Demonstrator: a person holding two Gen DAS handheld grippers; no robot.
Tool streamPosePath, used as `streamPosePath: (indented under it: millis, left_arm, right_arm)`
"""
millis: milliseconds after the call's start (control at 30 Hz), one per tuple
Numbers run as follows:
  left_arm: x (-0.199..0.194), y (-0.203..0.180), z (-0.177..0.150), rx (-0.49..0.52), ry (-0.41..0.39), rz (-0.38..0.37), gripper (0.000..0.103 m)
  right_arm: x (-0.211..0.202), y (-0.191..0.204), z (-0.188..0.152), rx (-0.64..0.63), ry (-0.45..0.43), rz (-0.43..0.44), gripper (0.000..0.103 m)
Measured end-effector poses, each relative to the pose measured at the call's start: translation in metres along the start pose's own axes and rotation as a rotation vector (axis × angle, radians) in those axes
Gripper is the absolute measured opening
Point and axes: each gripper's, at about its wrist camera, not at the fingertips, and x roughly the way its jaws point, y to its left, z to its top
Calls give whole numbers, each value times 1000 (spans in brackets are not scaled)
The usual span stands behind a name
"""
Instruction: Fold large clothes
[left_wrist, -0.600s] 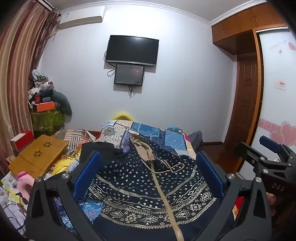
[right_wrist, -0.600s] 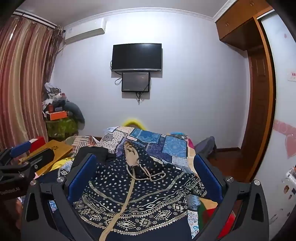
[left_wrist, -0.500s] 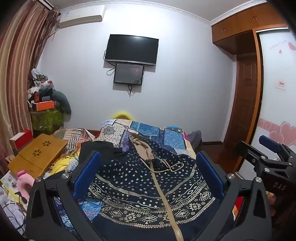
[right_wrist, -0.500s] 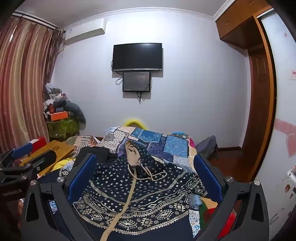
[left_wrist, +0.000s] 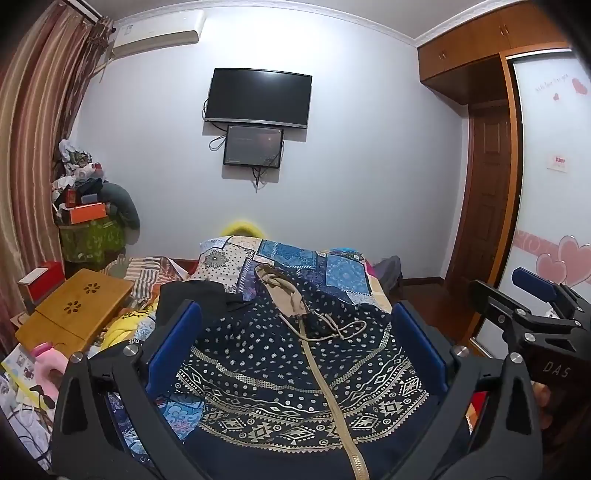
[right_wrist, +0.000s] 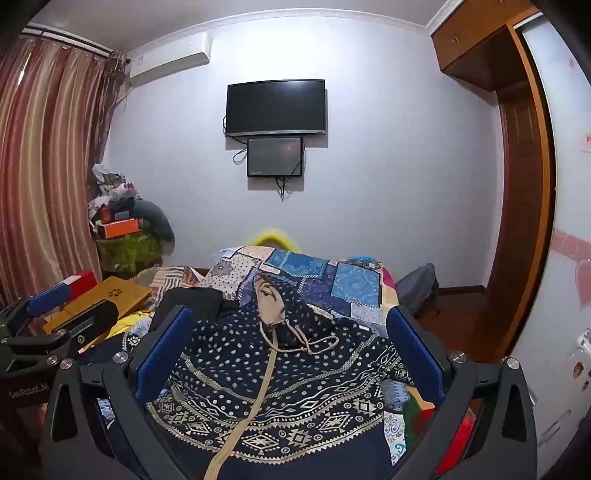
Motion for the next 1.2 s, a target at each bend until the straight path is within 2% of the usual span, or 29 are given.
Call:
streamPosePath:
  millis: [1200]
  left_arm:
    - [6,8,-1,-24,14,20,103]
  right_arm:
    - [6,1,-4,-1,29,21,103]
